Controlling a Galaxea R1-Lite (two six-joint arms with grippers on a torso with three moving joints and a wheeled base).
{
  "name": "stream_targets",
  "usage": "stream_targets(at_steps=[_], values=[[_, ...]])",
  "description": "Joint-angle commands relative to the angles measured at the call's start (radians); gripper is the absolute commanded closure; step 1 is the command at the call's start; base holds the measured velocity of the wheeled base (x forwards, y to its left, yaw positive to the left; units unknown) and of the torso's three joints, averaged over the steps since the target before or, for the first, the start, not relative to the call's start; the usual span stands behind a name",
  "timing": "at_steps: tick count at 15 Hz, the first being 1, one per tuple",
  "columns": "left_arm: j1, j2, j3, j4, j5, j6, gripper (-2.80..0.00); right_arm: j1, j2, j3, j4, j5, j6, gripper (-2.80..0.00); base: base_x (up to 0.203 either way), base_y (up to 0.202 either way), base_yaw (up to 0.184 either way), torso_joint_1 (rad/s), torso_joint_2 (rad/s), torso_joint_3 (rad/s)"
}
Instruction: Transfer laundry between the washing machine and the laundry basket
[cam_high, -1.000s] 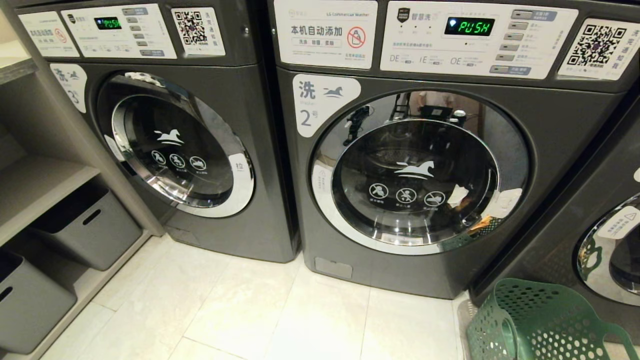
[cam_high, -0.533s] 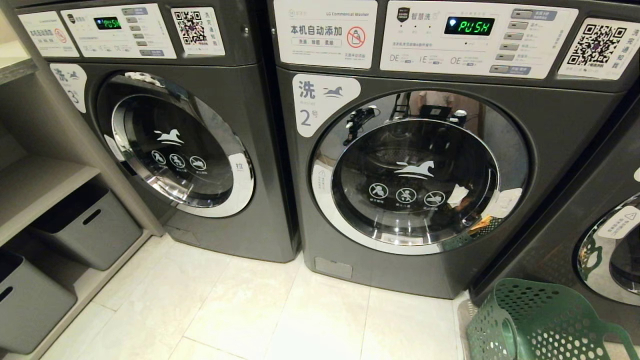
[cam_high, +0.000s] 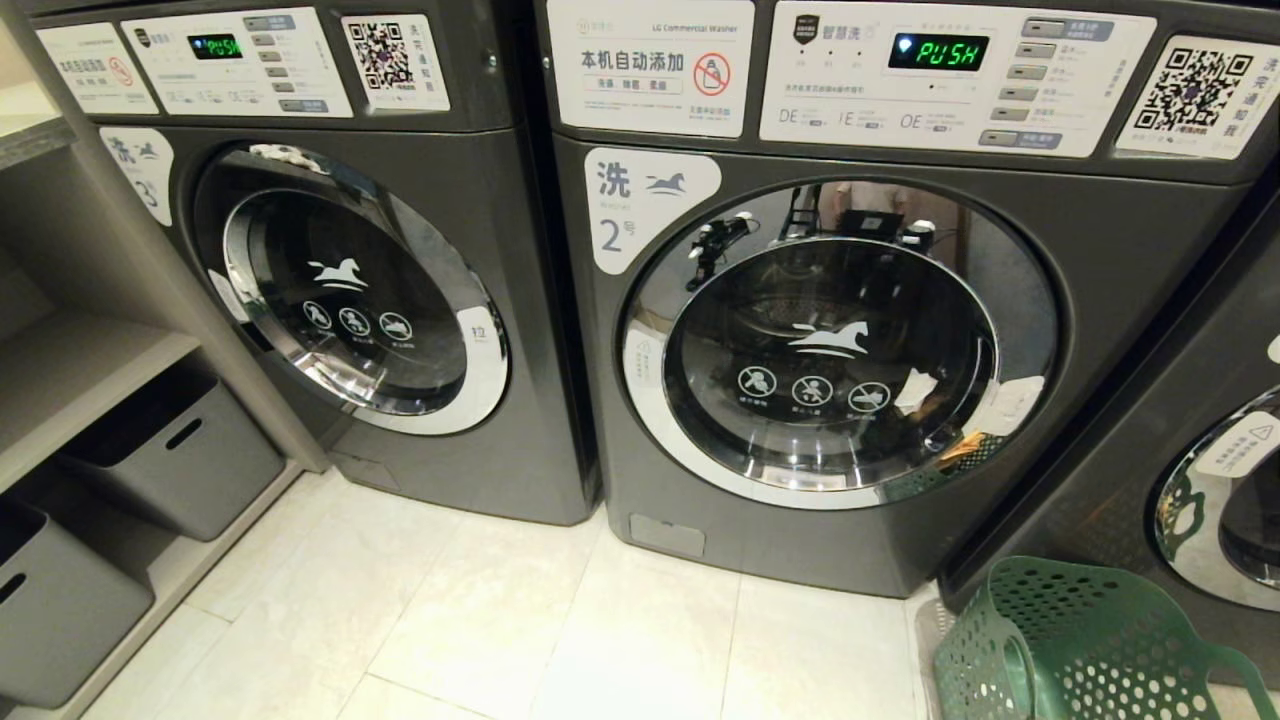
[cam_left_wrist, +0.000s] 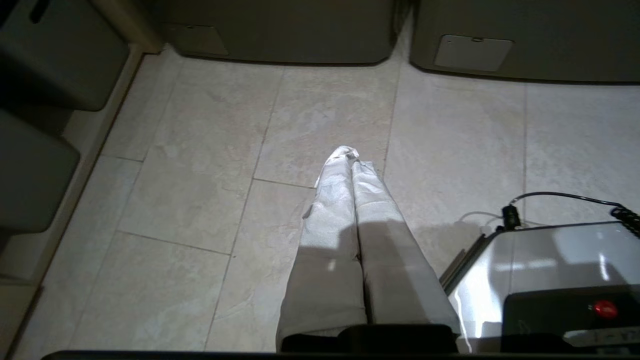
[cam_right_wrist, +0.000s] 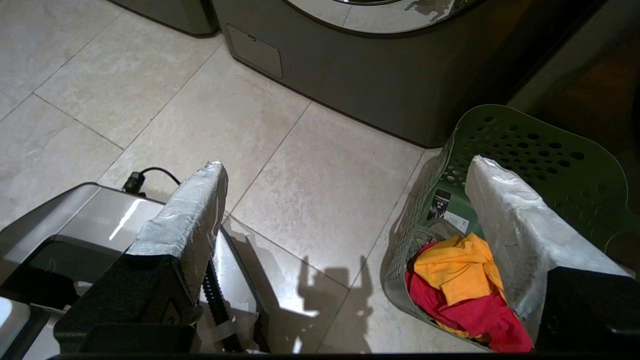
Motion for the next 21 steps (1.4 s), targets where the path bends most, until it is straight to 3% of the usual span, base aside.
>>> stream_targets(at_steps=[1,4,10,21], values=[[-0.055,-0.072,-0.005,0.014,-0.013,-0.027,0.0,-0.031,0.002,0.0,0.002,0.0,-0.006,-2.8,0.0,0.0,0.0,0.0,0.0,0.0],[-0.075,-0.26,-0.005,0.017,-0.002,-0.07,0.0,-0.165,0.001,0.0,0.002,0.0,-0.01,-2.8,0.0,0.0,0.0,0.0,0.0,0.0],[-0.079,-0.277,-0.005,0.02,0.005,-0.086,0.0,-0.203,-0.267,0.002,-0.004,0.006,-0.021,-2.8,0.0,0.0,0.0,0.0,0.0,0.0],[-0.079,-0.277,-0.001,0.011,0.01,-0.083,0.0,-0.209,-0.278,0.004,-0.015,0.005,0.006,-2.8,0.0,0.0,0.0,0.0,0.0,0.0]])
